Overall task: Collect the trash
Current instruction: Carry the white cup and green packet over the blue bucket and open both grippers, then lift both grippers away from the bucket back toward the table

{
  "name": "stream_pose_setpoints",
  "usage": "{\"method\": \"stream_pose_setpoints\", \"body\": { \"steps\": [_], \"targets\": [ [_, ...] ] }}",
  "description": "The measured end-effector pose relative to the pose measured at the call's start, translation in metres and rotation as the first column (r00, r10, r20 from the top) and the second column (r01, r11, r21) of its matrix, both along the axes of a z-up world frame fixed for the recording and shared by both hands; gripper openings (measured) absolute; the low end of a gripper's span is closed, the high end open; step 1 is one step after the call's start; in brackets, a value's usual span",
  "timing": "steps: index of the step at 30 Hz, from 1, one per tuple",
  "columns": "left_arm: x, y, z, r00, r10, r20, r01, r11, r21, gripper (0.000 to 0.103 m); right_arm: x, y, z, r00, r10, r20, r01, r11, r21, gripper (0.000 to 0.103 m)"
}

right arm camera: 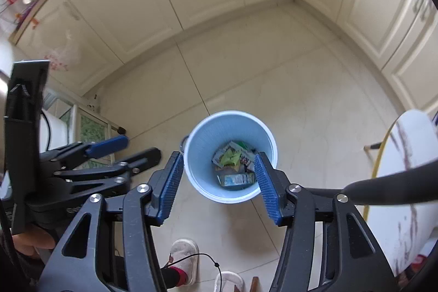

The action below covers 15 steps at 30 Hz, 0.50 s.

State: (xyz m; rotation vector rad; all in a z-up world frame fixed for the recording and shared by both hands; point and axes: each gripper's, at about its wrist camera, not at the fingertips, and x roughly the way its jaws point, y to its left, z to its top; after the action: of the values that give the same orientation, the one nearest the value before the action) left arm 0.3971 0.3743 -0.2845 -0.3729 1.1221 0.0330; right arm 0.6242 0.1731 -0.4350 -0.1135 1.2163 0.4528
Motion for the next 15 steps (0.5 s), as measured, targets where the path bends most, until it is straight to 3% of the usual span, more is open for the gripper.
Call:
{"method": "stream_pose_setpoints", "body": {
  "steps": [7,9,15],
  "targets": [
    [-0.077,-0.008,0.083,0.983,0.035,0.180,-0.043,0.998,0.044,0.075,-0.059,0.009,0.085,0.984,0.045,0.171,-0.047,0.999,0.009,0.072],
    [-0.101,-0.017,0.109,0.972,0.034,0.231,-0.051,0.997,0.066,0.076,-0.081,0.004,0.112,0.973,0.047,0.225,-0.050,0.999,0.006,0.072],
    [-0.174,-0.073,0.173,0.910,-0.021,0.414,-0.040,0.990,0.137,0.089,-0.153,-0.022,0.200,0.916,0.027,0.400,-0.040,0.999,0.025,0.093]
  ]
}}
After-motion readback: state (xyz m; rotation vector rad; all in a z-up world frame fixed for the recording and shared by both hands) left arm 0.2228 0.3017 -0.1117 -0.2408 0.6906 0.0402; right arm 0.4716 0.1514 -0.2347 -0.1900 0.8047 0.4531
